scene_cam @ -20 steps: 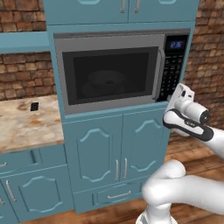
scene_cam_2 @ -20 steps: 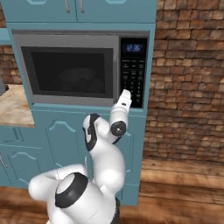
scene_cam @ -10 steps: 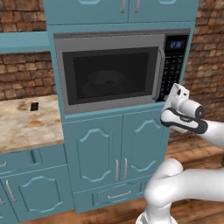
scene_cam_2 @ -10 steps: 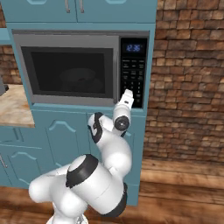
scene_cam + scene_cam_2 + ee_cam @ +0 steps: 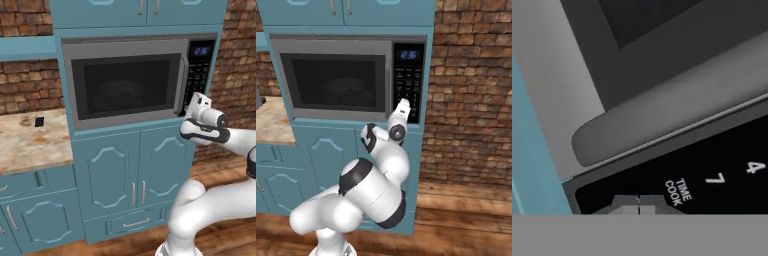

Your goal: Pick the tomato from the sink and place it in the bowl. Then pick the bowl and place it in the microwave. Then close the microwave door and press the start button.

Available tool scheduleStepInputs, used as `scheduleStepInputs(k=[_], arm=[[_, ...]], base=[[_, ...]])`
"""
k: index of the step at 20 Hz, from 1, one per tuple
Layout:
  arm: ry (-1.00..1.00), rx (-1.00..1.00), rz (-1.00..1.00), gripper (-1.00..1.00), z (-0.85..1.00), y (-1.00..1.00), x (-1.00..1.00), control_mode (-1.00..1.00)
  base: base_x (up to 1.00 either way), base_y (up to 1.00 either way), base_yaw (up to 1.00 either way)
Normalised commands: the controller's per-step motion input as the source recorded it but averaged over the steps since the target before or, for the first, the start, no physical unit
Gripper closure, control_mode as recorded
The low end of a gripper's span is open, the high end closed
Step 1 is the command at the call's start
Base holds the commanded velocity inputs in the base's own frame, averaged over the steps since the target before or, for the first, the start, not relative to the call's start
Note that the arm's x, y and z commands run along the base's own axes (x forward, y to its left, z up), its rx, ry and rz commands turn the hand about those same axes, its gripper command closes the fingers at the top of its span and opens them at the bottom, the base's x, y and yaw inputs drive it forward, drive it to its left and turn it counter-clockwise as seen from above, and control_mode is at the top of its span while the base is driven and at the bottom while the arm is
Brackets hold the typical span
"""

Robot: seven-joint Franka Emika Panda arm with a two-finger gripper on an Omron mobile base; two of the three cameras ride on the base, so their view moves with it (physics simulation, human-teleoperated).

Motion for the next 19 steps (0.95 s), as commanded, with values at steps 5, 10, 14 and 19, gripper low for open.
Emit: scheduleStepInputs(k=[5,10,14,19], arm=[[0.00,0.00,0.00,1.00,-0.13,-0.12,0.34,-1.00],[0.00,0.00,0.00,1.00,-0.33,-0.14,0.20,-1.00],[0.00,0.00,0.00,1.00,-0.40,-0.14,0.18,-1.00],[0.00,0.00,0.00,1.00,-0.51,-0.16,0.12,-1.00]], base=[[0.00,0.00,0.00],[0.00,0.00,0.00],[0.00,0.00,0.00],[0.00,0.00,0.00]])
